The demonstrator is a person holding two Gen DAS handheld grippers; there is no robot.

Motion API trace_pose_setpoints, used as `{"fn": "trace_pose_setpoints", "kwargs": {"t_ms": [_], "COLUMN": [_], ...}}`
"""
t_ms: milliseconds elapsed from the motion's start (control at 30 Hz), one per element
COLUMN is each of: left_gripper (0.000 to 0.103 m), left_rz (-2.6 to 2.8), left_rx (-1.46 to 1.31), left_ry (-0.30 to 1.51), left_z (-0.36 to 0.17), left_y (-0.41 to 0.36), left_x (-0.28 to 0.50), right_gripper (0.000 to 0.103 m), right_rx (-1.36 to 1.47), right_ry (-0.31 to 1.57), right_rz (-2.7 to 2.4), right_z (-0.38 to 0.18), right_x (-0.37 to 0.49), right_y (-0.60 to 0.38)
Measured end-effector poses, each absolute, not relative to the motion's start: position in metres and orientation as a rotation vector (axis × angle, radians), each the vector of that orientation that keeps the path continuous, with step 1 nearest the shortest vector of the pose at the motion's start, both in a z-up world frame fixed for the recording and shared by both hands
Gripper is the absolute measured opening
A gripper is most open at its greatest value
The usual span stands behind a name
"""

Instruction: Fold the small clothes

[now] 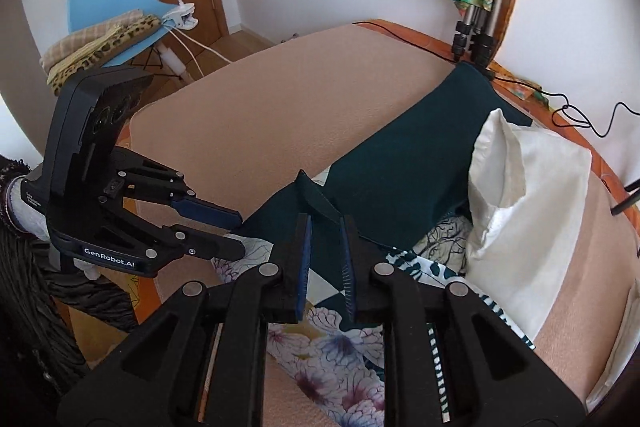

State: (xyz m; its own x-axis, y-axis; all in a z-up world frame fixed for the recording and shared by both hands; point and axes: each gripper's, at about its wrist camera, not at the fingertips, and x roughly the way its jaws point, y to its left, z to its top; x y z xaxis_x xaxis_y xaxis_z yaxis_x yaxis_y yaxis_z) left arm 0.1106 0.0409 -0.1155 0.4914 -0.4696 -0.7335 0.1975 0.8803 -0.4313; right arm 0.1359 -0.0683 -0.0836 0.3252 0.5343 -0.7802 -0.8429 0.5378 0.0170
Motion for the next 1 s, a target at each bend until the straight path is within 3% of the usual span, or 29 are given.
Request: {"fn": "trace_pose_setpoints", "kwargs": {"t_ms": [533, 700, 833, 1000], "left_gripper": [0.025, 0.007, 0.003, 0.003], "left_rz": [-0.444, -0.430, -0.424, -0.439], "left_rx": [-0.314, -0.297, -0.265, -0.248], "left_ry": [0.980, 0.976, 0.968, 0.973], "left_z": [-0.118, -0.121, -0.122, -0.120], "left_y": [0.042, 0.047, 0.046, 0.046], "left_x": [0.115, 0.115, 0.114, 0.115], "right_gripper": [0.017, 0.017, 0.015, 0.012], "right_rx": [-0.828, -0.902, -0.954, -0.737], "right_ry": [0.789, 0.752, 0.707, 0.805], "right_rz": [1.014, 0.986, 0.883, 0.854], "right_z": [-0.129, -0.139, -0.146, -0.128], "right_x": [0.137, 0.139, 0.153, 0.193], "right_y": [0.007, 0.013, 0.019, 0.010]}}
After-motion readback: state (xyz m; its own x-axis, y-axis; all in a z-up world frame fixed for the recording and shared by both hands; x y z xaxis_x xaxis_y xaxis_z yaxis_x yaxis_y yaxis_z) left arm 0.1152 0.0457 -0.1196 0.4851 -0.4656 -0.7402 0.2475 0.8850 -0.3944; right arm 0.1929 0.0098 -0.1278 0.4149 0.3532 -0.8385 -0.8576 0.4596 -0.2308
